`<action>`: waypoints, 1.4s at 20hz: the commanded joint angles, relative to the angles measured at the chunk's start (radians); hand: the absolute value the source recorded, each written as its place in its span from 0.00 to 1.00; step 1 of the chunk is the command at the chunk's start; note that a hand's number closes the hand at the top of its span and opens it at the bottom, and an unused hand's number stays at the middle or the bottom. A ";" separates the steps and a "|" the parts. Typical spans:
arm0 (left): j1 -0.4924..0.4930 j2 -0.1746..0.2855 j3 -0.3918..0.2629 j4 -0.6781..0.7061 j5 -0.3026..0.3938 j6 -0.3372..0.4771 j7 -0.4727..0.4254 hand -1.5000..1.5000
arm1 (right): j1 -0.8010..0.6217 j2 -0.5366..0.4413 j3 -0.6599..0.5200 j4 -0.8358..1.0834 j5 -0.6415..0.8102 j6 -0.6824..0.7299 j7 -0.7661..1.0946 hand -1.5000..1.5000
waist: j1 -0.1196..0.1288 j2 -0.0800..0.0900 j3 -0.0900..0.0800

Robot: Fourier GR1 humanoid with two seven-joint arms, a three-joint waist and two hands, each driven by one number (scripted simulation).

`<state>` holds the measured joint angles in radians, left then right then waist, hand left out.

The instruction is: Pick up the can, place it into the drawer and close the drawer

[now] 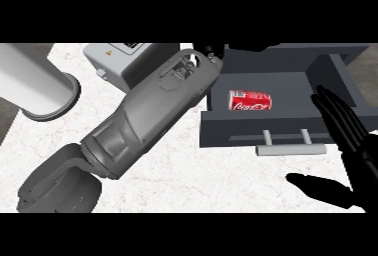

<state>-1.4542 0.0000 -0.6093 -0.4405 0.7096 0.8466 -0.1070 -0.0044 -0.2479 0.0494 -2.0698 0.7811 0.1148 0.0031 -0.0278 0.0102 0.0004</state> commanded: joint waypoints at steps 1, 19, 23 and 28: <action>-0.042 0.009 0.024 0.005 -0.007 -0.020 0.050 0.00 | -0.069 -0.002 0.033 0.174 0.142 -0.063 -0.012 0.00 | 0.031 -0.004 0.000; 0.176 0.228 -0.057 -0.411 -0.127 0.008 0.267 0.00 | -0.291 0.094 -0.040 0.846 0.317 -0.468 -0.128 0.00 | 0.079 -0.014 0.001; 0.211 0.327 -0.056 -0.498 -0.139 -0.008 0.315 0.00 | -0.327 0.096 -0.050 0.933 0.363 -0.513 -0.125 0.00 | 0.082 -0.013 0.001; 0.245 0.355 -0.043 -0.543 -0.144 -0.019 0.333 0.00 | -0.490 0.087 -0.105 1.108 0.402 -0.587 -0.118 0.00 | 0.088 -0.002 0.001</action>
<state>-1.2487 0.3456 -0.6519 -0.9383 0.5796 0.8144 0.2240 -0.4413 -0.1852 -0.0297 -1.1339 1.1760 -0.4144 -0.1117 0.0570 -0.0206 -0.0242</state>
